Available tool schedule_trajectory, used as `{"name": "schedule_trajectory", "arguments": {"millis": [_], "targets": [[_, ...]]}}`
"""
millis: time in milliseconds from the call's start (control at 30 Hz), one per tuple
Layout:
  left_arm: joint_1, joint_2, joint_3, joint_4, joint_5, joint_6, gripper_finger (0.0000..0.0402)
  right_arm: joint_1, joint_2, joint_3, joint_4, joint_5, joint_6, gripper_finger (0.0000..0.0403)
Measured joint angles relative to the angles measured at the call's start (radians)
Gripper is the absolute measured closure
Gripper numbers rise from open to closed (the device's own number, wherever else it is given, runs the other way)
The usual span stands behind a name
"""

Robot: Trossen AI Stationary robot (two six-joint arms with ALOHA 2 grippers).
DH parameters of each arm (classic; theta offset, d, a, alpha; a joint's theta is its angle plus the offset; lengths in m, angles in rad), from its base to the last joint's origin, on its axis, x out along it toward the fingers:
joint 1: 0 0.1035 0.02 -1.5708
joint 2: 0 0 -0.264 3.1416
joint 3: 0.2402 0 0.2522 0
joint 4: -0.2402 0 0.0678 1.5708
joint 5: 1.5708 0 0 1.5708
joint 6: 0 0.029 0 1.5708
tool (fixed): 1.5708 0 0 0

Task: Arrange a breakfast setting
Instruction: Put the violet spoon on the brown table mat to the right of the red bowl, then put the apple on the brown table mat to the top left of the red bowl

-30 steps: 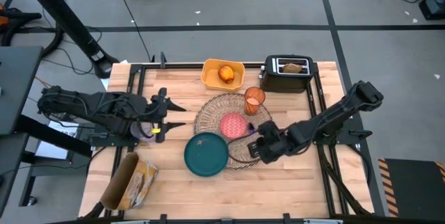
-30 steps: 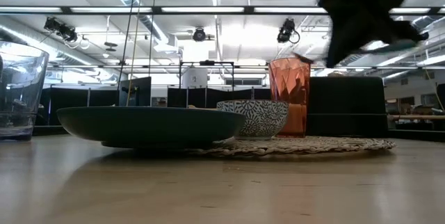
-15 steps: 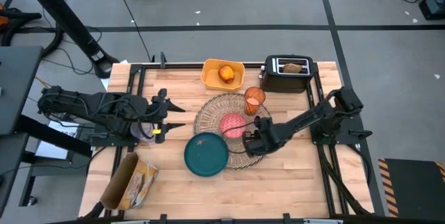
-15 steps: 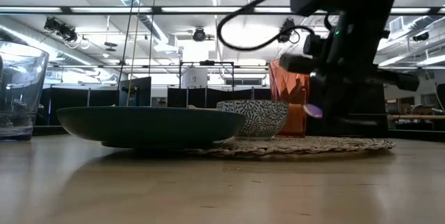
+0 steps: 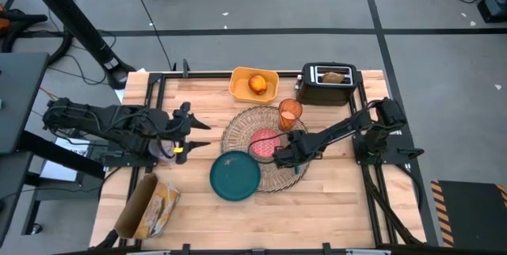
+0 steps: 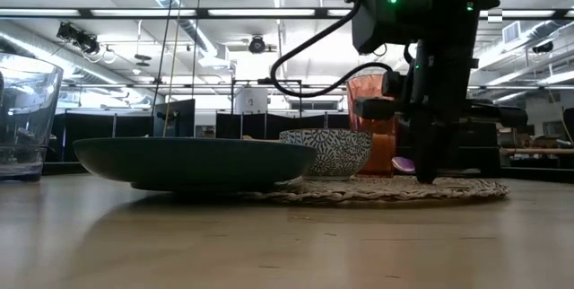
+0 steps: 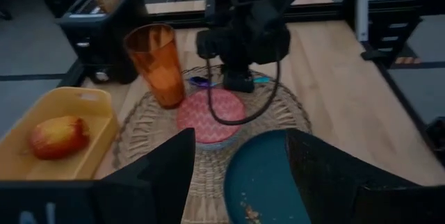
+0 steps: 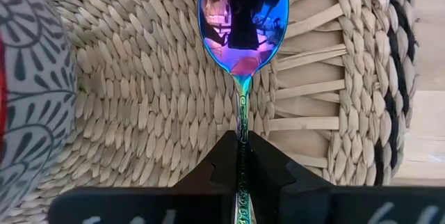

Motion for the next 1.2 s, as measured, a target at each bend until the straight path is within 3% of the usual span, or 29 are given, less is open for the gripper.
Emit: {"name": "schedule_trajectory", "arguments": {"millis": [133,733,967,1200], "targets": [[-0.002,-0.008,0.0,0.013,0.058,-0.007,0.017,-0.004,0.002,0.0,0.01,0.01,-0.003,0.0373],[-0.039,-0.045,0.001,0.023,0.062,-0.021,0.017,-0.004,-0.008,0.013,-0.017,0.026,-0.027,0.0321],[-0.062,-0.051,0.001,0.041,0.059,-0.034,0.017,0.003,-0.03,0.105,-0.151,0.051,-0.055,0.0316],[-0.172,-0.051,0.001,0.033,0.052,-0.057,0.017,0.085,-0.078,0.245,-0.207,0.071,-0.231,0.0316]]}}
